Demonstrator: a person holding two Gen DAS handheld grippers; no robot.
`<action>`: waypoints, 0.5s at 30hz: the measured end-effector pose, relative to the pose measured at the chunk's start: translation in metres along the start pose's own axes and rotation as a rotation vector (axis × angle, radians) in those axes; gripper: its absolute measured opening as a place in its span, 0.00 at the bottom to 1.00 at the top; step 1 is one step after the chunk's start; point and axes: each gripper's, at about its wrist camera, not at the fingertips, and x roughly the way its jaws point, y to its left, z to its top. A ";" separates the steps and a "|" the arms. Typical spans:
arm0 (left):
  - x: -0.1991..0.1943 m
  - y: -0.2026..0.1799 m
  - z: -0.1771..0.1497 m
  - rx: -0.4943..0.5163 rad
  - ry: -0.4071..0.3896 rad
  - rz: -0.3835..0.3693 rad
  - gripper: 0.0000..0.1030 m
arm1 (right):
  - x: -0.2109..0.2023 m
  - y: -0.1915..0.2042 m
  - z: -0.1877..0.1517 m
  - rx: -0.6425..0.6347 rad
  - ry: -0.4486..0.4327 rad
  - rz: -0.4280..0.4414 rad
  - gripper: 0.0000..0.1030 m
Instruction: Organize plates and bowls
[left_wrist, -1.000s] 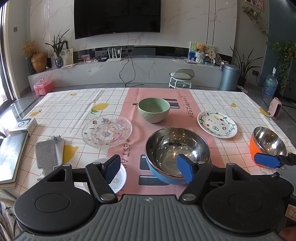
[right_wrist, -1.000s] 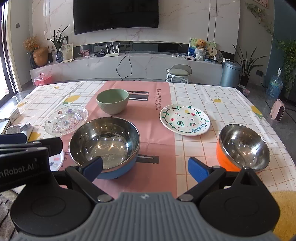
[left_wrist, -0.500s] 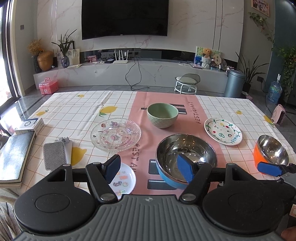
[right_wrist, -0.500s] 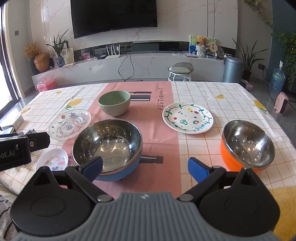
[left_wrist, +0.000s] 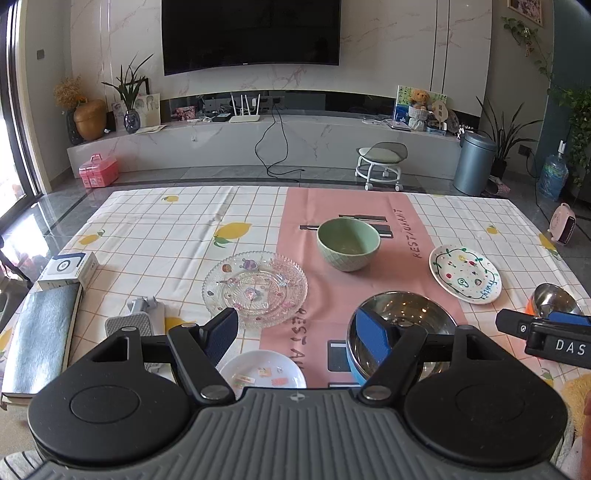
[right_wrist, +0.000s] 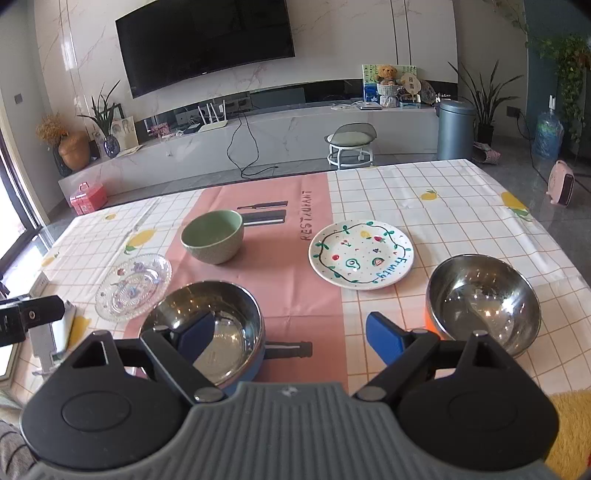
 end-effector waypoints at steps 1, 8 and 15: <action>0.002 0.003 0.004 -0.007 0.005 -0.004 0.83 | 0.001 -0.002 0.004 0.008 0.002 0.005 0.85; 0.021 0.006 0.028 0.001 0.012 -0.020 0.83 | 0.022 -0.004 0.035 0.050 0.052 0.021 0.71; 0.042 -0.007 0.007 0.076 0.027 -0.079 0.84 | 0.054 0.004 0.046 0.046 0.124 0.071 0.60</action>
